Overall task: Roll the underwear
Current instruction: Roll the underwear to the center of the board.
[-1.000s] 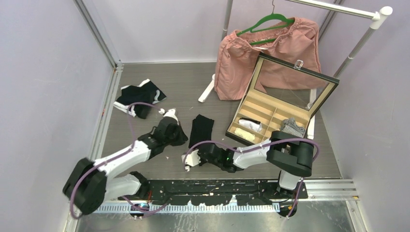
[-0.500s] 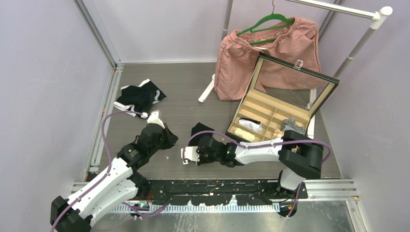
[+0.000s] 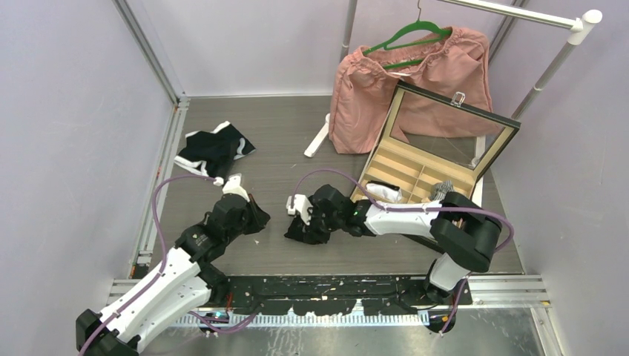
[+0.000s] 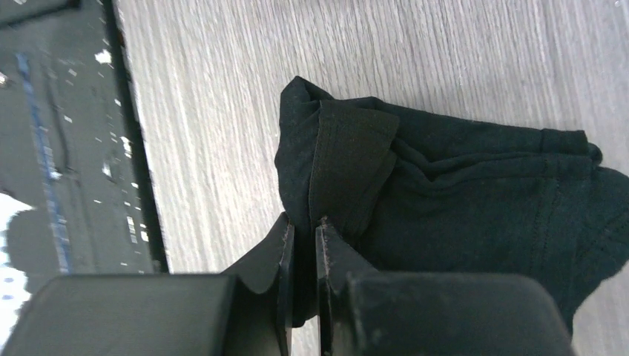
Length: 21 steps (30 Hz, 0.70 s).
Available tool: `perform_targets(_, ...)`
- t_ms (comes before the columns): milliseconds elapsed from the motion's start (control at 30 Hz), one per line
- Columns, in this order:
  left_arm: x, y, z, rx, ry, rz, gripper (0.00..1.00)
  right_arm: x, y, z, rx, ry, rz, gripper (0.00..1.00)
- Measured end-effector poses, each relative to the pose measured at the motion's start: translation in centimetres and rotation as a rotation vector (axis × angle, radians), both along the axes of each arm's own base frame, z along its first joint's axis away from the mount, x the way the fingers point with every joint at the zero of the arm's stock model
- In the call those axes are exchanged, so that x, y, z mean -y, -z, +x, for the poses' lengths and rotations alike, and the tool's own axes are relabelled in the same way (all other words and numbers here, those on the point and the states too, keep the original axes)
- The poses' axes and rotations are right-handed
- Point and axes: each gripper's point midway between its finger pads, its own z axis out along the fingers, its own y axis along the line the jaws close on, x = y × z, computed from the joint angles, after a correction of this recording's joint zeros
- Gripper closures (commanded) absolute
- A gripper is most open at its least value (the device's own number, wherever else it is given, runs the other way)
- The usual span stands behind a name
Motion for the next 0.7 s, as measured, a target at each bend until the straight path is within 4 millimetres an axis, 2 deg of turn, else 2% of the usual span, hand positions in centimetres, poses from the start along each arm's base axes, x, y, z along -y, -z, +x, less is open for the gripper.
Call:
perform_targets(433,1.0,0.8,-0.5,-0.043,0.065,-0.003,0.99,-1.0,-0.3,-0.1,-0.473,0.193,0.174,0.99)
perform_targets(700,1.8,1.5,-0.6,-0.070,0.111,0.009,0.99,-0.4,-0.2,0.5,-0.633,0.307,0.293,0.98)
